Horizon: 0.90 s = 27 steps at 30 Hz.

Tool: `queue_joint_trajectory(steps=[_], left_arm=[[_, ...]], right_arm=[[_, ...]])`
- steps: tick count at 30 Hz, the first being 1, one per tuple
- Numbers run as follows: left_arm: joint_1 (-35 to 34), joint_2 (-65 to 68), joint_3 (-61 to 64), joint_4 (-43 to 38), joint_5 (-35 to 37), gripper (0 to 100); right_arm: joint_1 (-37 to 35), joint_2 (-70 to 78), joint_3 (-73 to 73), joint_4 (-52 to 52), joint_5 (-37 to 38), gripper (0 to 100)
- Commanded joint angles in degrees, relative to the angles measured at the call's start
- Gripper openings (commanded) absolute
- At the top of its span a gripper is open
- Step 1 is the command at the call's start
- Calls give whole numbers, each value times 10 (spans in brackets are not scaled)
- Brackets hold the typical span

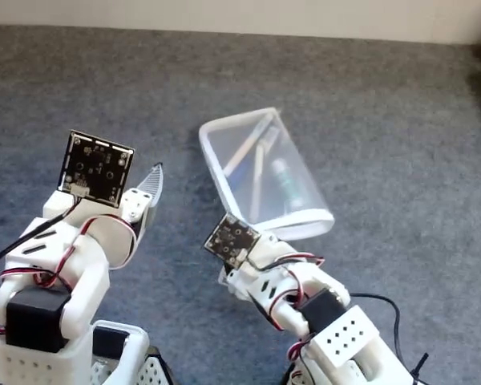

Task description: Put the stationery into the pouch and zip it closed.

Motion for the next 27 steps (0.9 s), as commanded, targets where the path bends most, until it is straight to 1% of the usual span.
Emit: queue_joint_trajectory(steps=[1,5,6,9,18,22,27], left_arm=[[-7,0,4,2,4,172],[-8,0,5,3,2,173],[-7,1,5,4,-9,175],[-6,1,6,18,-34,216],[-4,0,4,54,-39,275],[29,0,5,75,-90,277],[70,0,5,76,-98,277]], right_arm=[[15,-14,-89,53,1,5],[18,-14,-136,98,4,5],[18,-14,-147,109,4,5],[18,-14,-181,148,5,5],[18,-14,-278,268,5,5],[18,-14,-319,306,5,5],[18,-14,-371,356,5,5]])
